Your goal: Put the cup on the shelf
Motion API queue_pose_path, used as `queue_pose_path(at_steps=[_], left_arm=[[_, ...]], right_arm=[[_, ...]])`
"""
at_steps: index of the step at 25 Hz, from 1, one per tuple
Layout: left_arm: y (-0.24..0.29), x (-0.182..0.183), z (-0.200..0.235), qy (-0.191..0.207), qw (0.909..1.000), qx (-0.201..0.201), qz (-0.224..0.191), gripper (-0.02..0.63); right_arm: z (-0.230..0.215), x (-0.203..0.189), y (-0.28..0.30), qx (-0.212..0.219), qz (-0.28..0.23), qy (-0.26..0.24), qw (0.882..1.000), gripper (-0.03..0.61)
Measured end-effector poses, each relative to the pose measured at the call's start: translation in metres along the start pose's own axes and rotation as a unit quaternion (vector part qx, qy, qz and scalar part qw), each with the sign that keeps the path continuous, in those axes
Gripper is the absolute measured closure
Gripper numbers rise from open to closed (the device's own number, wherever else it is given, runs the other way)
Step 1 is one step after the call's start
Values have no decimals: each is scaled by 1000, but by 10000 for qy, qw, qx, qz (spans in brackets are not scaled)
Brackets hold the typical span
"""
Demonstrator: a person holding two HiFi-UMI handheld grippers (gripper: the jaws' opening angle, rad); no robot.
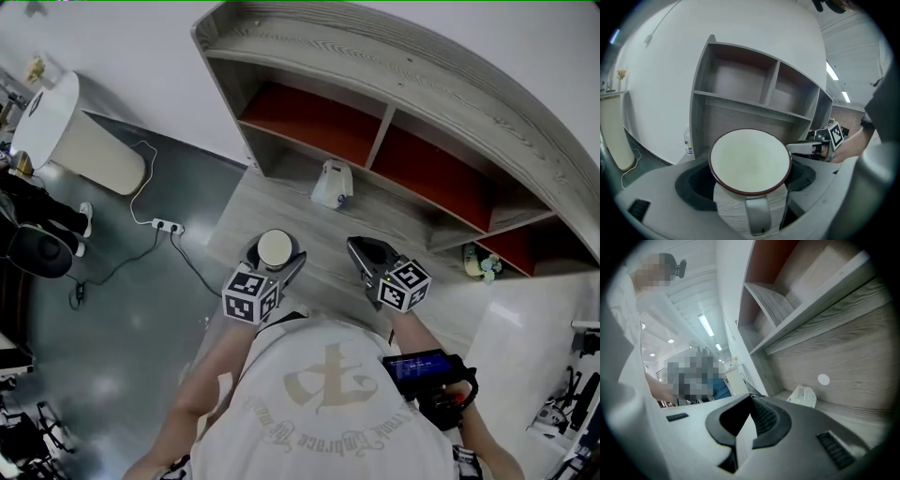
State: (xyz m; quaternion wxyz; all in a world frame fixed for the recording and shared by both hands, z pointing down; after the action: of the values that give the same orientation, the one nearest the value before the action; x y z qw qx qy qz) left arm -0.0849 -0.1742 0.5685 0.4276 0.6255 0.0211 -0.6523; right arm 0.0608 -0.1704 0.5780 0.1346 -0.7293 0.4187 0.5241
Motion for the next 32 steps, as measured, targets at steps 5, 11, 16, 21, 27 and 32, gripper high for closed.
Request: queue_pose_path(at_steps=[5,11,16,21,27,32], left_arm=[[-5,30,3,-24,9999,38,-110,201],[-8,71,4,112,9993,-37,-353,201],[-10,104,4,132,9985,-77,-521,201],[-7,137,2,316,9969,-119,-717,201],[2,176,5,554,9944,-123,-889,201],[16,203,6,731,9928,-187,-934,201]], right_arm=[[1,4,0,21,-72,25,10000,574],[1,8,1,49,-93,-55,9999,574],[2,13,1,51,-122,-88,9999,574],[1,13,0,19,-159,-50,9999,574],[0,15,0,22,-166,-66,9998,574],[-4,16,0,-7,-174,-56,9998,574]])
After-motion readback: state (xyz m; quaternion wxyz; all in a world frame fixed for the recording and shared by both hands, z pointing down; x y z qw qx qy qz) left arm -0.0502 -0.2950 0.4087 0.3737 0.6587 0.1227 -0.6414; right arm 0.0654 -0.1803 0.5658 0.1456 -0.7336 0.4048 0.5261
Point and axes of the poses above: the fingertips, and each gripper's own axes: y forward along the fingers, z to its left, x out of its top, the point moved 1 cm from there along -y, backward along the fingers, and after that the axes turned 1 degree about z, right-handed, at the moved point
